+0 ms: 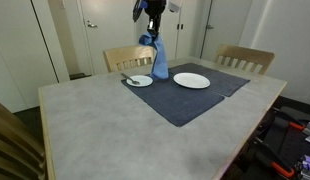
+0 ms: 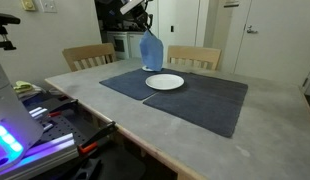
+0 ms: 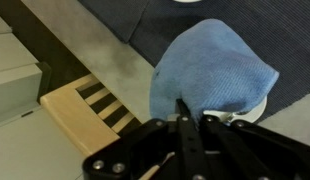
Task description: Use the blue towel to wipe the white plate
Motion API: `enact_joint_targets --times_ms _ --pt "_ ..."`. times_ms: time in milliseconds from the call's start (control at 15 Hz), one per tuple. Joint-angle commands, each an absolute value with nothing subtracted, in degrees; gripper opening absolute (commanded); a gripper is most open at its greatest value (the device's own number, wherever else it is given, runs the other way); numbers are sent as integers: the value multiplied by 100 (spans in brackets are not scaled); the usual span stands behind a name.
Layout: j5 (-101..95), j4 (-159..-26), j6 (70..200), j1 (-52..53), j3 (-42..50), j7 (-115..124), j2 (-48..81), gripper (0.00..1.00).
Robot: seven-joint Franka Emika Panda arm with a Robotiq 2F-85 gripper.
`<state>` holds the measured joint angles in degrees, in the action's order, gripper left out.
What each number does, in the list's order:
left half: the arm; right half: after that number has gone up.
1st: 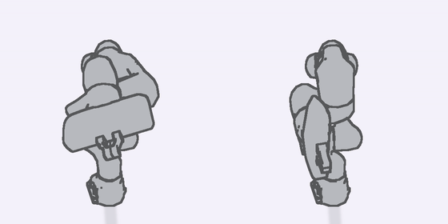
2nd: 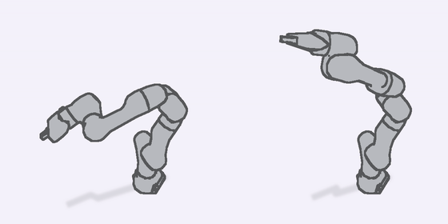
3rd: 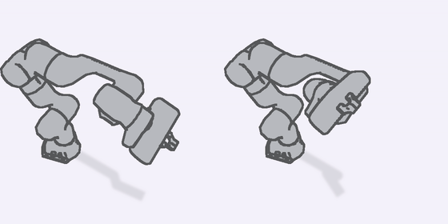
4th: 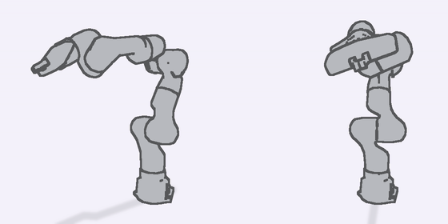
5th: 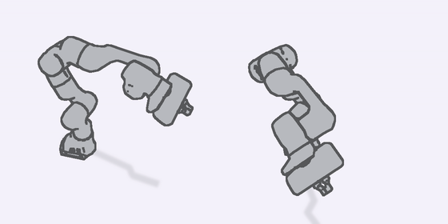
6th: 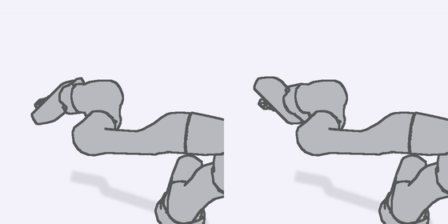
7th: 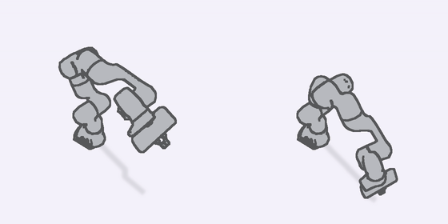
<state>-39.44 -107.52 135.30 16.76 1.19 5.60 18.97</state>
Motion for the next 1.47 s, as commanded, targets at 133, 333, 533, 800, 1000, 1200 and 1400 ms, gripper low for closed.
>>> enact_joint_targets --times_ms 133,333,533,800,1000,1200,1400 --pt "-4338 -11260 13127 1362 48 1031 1305 1" --pt "-4166 -11500 12724 1207 -24 968 1068 1" --pt "-4075 -11902 12521 1042 -44 991 730 1" --pt "-4272 -12468 12828 837 3 1663 349 1" --pt "-4110 -12317 12734 755 -72 1820 477 5" --pt "-4042 -12600 12892 678 -69 2115 287 5" --pt "-4014 -12627 12902 674 -74 2138 254 5"
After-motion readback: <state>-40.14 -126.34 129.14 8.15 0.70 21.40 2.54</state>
